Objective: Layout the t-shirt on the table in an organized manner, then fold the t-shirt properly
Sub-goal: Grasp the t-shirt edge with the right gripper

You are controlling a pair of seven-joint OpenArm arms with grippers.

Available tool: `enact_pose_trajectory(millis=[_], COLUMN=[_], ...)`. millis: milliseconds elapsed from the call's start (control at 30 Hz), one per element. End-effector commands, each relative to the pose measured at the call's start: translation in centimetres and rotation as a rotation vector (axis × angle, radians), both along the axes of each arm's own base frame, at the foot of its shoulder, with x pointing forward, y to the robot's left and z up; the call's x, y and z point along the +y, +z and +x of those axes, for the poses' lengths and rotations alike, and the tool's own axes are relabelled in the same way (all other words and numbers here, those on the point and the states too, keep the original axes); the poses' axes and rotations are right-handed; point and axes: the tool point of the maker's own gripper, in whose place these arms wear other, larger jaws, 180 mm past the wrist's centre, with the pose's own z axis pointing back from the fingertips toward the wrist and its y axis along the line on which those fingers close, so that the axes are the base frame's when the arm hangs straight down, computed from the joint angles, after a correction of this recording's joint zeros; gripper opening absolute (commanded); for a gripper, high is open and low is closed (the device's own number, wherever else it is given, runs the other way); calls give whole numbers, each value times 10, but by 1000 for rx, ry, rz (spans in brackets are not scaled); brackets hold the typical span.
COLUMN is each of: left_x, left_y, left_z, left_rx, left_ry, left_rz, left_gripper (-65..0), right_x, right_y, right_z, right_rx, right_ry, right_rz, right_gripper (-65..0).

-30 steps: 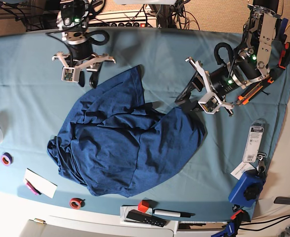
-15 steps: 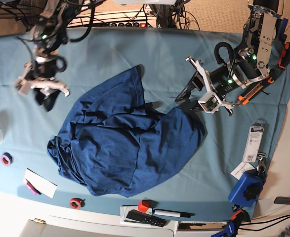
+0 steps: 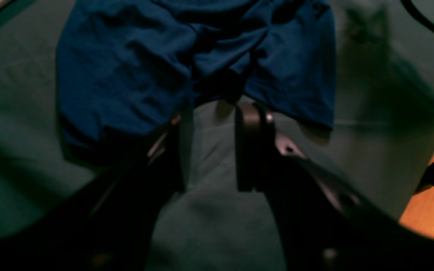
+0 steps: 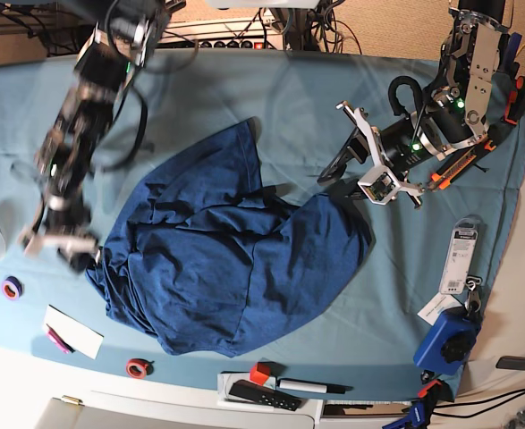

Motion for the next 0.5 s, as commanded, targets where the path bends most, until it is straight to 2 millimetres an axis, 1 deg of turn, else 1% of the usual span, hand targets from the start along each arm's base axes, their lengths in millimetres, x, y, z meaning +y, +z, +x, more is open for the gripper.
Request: enact_pose_trajectory(millis=[0,100,167,233,300,367,467], left_x=[0,0,0,0,0,0,0], left_y=[13,14,14,14,14,14,14], left_z=[4,5,5,5,5,5,5], left_rx=[-39,-41,-41,-41,-41,-41,-41], left_ry=[0,0,0,0,0,0,0], left_rz=[-29,-31,-31,-31,-31,-31,-31], left_gripper=[-454,-454,-454,-454,-454,-454,-454], right_x=[-6,-5,2,10,18,24,24], right_y=[26,24,23,25,24,19,0], right_z=[19,59,84,104,118,126,126], right_rx=[-61,-21,-2,15,49,86,155], right_ry=[-5,19,55,91,114,129,115], right_rz=[-26,8,22,-10,-62,-85,-102], right_gripper=[-425,-425,-425,-425,-425,-425,-425])
